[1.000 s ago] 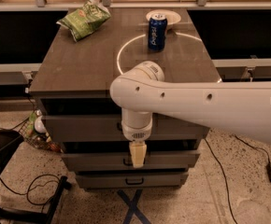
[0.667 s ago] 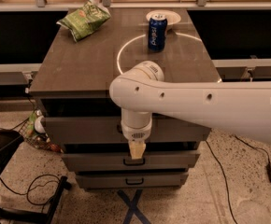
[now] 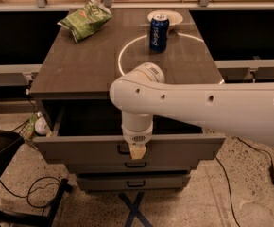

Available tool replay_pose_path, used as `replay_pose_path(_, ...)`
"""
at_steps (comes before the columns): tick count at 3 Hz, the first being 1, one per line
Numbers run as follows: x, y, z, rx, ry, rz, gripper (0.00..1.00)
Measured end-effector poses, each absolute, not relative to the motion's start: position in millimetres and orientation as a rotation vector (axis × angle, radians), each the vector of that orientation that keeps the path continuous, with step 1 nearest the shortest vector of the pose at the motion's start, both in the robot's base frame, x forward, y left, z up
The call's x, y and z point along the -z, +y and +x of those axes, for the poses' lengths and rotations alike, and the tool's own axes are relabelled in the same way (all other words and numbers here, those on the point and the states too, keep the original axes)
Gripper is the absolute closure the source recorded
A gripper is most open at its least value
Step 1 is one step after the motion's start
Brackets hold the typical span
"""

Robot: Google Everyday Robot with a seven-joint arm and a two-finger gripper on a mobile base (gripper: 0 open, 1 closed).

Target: Open top drawer

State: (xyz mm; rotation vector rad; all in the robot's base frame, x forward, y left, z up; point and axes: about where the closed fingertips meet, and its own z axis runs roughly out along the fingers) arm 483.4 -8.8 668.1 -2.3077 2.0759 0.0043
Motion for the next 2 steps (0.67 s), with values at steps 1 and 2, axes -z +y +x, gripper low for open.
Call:
replay_pose_path(1, -668.2, -9.0, 483.1, -0.003, 2.076, -2.308, 1.0)
replay_pose_path(2, -668.2, -9.0, 483.1, -0.003, 2.076, -2.308, 1.0)
